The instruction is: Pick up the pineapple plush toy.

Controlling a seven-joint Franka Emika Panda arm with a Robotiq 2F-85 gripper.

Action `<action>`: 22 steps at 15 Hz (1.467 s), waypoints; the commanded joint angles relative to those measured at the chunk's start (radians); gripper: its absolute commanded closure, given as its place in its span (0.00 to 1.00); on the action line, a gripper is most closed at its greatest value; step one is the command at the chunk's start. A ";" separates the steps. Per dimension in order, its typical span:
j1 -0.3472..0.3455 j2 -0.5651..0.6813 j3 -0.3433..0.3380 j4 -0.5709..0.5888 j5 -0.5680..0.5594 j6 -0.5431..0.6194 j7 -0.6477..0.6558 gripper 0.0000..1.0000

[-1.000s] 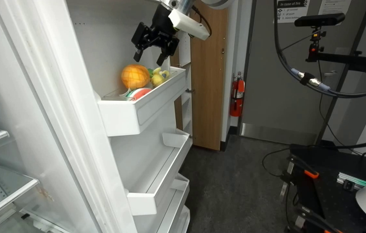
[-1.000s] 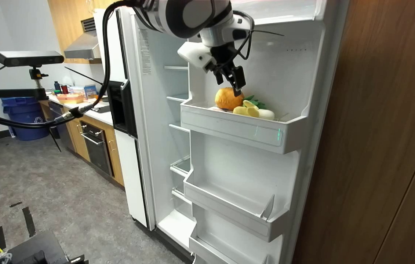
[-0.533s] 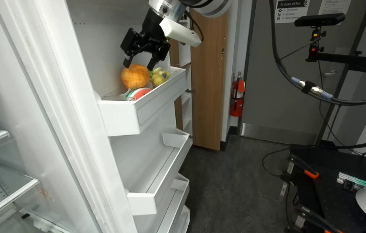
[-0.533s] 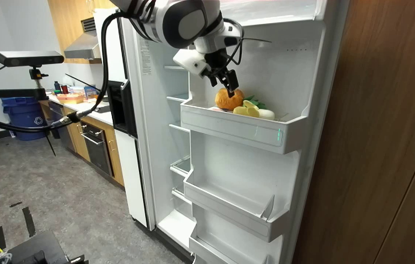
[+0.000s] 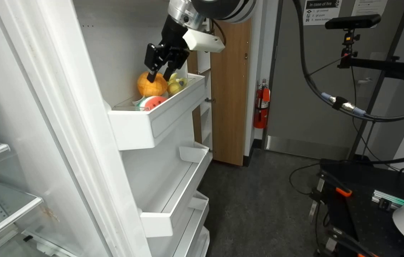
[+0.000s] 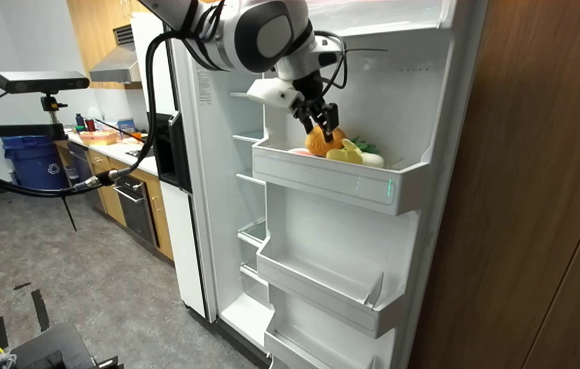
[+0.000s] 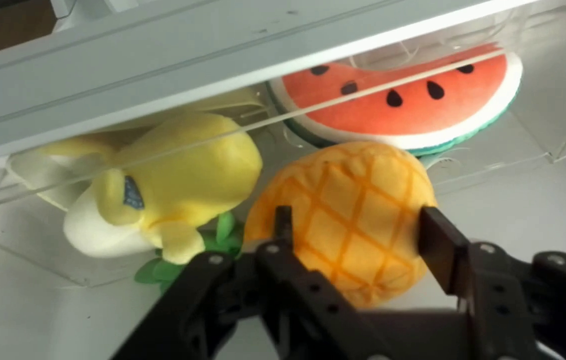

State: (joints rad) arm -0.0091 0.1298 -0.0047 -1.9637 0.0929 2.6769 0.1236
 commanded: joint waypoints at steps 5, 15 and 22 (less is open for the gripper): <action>0.004 -0.004 -0.012 -0.024 -0.050 0.078 0.008 0.95; -0.005 -0.117 0.001 -0.083 -0.012 0.045 -0.105 0.99; 0.007 -0.273 -0.004 -0.183 0.008 -0.028 -0.192 0.99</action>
State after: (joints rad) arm -0.0087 -0.0507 -0.0046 -2.0842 0.0716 2.7028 -0.0130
